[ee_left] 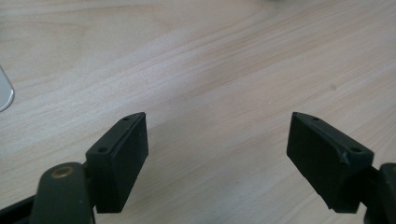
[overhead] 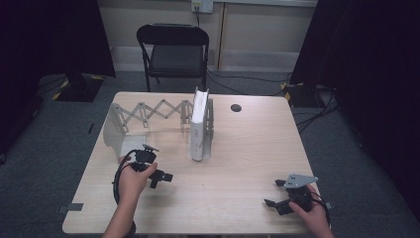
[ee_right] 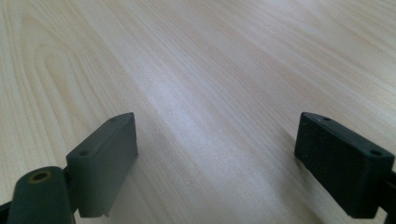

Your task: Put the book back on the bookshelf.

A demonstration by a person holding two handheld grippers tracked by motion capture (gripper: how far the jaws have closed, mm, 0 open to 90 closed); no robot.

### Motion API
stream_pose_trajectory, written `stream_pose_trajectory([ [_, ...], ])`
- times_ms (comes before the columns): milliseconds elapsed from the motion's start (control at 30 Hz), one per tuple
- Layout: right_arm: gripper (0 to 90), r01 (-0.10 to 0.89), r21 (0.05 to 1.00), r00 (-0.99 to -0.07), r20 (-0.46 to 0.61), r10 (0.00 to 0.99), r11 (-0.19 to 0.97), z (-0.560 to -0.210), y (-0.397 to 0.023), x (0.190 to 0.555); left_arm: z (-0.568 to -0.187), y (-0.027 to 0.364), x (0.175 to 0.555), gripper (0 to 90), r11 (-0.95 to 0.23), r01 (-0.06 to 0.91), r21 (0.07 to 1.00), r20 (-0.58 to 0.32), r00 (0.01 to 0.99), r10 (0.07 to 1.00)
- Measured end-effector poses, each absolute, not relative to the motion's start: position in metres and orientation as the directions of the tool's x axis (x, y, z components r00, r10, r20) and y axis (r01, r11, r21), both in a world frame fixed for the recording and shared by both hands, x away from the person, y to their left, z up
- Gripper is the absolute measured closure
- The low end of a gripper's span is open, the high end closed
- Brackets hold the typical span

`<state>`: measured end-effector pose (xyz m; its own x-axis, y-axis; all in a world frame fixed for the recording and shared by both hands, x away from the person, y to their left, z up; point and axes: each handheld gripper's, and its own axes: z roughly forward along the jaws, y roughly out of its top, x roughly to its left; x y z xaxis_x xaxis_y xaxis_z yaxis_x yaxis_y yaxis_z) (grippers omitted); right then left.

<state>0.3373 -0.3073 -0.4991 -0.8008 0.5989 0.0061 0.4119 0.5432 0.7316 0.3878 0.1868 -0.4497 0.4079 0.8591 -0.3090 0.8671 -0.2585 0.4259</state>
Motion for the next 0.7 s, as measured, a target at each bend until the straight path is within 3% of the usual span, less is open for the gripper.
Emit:
stream_pose_trajectory([
  [700, 12.4, 0.409, 0.731, -0.805, 0.006, 0.594, 0.546, -0.499, -0.308, 0.338, -0.470, 0.188, 0.383, 18.0, -0.412, 0.790, 0.454, -0.197, 0.540, 0.818],
])
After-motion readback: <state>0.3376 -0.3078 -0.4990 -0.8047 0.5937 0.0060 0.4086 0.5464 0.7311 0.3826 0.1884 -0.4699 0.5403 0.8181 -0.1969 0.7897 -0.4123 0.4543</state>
